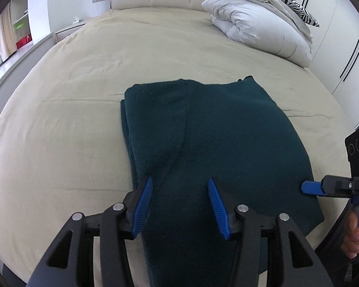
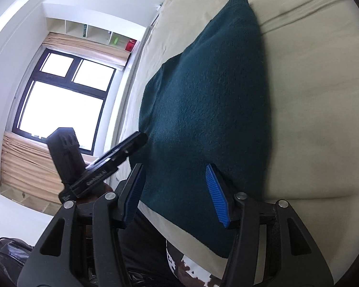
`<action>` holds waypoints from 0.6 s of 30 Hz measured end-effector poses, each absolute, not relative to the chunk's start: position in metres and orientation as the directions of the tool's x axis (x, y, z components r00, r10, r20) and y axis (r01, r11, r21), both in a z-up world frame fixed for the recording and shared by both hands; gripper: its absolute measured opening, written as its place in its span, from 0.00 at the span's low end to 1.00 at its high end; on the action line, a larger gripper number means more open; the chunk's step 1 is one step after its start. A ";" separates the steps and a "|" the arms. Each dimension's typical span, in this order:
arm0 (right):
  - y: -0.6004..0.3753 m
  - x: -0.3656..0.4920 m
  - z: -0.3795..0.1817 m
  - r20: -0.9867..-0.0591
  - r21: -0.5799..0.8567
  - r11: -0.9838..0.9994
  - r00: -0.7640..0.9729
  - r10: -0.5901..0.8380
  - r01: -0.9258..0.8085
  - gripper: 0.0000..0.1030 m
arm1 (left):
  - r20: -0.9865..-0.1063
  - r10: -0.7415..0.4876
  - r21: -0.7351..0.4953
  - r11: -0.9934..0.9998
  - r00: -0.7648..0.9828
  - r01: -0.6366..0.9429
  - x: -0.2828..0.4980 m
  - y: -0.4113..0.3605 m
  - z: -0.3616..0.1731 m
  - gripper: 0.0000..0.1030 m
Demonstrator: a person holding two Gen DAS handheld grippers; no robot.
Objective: Fold small clothes
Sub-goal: 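Open the left tool and withdraw both tools from the sweater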
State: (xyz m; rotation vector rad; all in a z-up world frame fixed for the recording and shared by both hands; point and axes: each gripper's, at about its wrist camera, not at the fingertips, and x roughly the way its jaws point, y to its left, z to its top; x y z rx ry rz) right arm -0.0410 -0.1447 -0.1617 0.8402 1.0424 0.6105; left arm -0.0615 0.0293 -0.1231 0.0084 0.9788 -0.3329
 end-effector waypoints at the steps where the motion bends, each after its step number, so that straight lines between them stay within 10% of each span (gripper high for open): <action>1: -0.147 -0.042 -0.161 -0.489 0.834 0.550 0.398 0.776 -0.048 0.49 | -0.814 -0.271 -0.139 0.950 0.514 0.281 -0.062 0.029 -0.123 0.50; 18: -0.203 -0.074 -0.091 -0.649 0.529 0.848 0.652 0.393 0.015 0.51 | -0.750 -0.265 -0.117 0.955 0.606 0.272 -0.081 0.045 -0.097 0.54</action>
